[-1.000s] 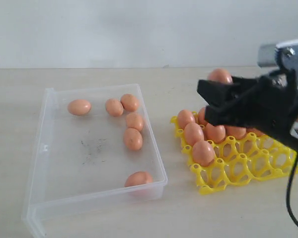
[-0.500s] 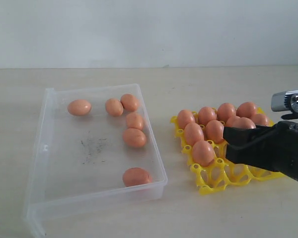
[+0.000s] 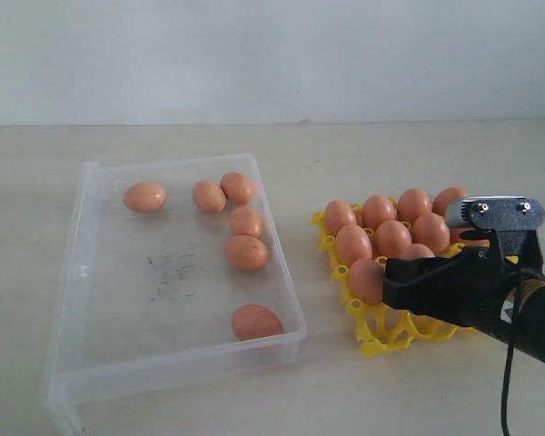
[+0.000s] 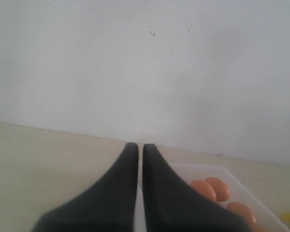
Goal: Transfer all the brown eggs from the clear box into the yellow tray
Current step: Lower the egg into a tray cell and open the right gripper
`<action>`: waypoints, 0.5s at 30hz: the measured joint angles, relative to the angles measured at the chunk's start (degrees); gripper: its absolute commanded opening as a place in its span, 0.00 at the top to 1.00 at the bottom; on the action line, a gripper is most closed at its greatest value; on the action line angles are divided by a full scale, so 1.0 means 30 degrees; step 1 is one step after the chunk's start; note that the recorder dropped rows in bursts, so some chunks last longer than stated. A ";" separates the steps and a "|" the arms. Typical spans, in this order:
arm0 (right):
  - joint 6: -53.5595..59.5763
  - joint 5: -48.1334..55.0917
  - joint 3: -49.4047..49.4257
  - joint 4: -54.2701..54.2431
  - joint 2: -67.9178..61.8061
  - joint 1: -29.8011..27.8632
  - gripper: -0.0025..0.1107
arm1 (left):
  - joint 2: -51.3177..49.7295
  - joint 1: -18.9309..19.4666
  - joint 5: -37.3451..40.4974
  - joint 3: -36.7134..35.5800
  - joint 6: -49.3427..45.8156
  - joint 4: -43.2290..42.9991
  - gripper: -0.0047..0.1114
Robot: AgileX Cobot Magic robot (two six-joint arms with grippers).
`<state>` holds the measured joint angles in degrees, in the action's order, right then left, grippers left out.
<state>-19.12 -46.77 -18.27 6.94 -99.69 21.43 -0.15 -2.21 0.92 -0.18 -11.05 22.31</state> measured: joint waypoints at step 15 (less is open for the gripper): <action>-0.0046 -0.0541 -0.0782 0.0894 -0.0581 -0.0027 0.46 | 0.0000 0.0000 0.0000 0.0000 0.0000 0.0000 0.93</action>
<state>-19.26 -48.39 -20.61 9.62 -101.44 21.35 -0.15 -2.21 0.92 -0.18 -11.05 22.31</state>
